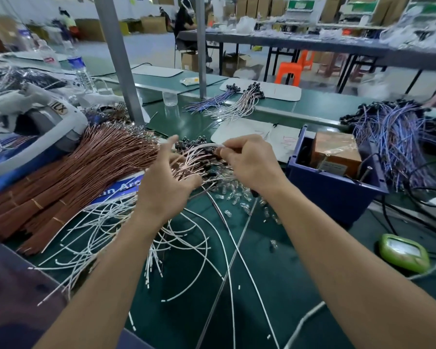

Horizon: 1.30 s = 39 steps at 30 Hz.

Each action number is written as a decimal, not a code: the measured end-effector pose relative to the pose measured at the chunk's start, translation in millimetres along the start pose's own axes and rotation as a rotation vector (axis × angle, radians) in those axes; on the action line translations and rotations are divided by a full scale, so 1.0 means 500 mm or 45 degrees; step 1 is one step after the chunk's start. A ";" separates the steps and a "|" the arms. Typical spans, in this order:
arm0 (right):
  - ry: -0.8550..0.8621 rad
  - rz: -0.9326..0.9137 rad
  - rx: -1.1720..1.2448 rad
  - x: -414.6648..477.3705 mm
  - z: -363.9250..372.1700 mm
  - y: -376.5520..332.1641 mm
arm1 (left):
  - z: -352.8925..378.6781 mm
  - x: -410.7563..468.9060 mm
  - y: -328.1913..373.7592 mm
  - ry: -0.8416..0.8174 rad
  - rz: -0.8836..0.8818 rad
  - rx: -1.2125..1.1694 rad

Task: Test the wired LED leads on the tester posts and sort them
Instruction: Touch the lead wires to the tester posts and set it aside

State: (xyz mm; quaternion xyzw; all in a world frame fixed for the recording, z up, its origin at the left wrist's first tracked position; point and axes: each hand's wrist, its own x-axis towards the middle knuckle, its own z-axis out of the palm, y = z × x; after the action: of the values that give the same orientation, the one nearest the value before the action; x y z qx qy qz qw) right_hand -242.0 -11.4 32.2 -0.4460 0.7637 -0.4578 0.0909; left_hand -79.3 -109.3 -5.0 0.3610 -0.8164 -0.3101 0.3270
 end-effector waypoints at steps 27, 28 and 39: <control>-0.058 0.052 -0.691 -0.066 0.079 0.054 | 0.084 0.001 -0.058 -0.069 0.428 0.664; -0.012 0.022 -0.709 -0.068 0.071 0.048 | 0.095 0.004 -0.074 -0.112 0.365 0.650; 0.270 0.356 0.134 -0.222 -0.141 0.039 | 0.074 0.020 -0.089 0.064 -0.037 0.632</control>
State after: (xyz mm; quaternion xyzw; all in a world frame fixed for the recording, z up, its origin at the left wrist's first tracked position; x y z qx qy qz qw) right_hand -227.3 120.6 27.1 -0.2793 0.7987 -0.5243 0.0959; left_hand -95.6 -131.7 -57.0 0.4494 -0.8540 -0.0956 0.2440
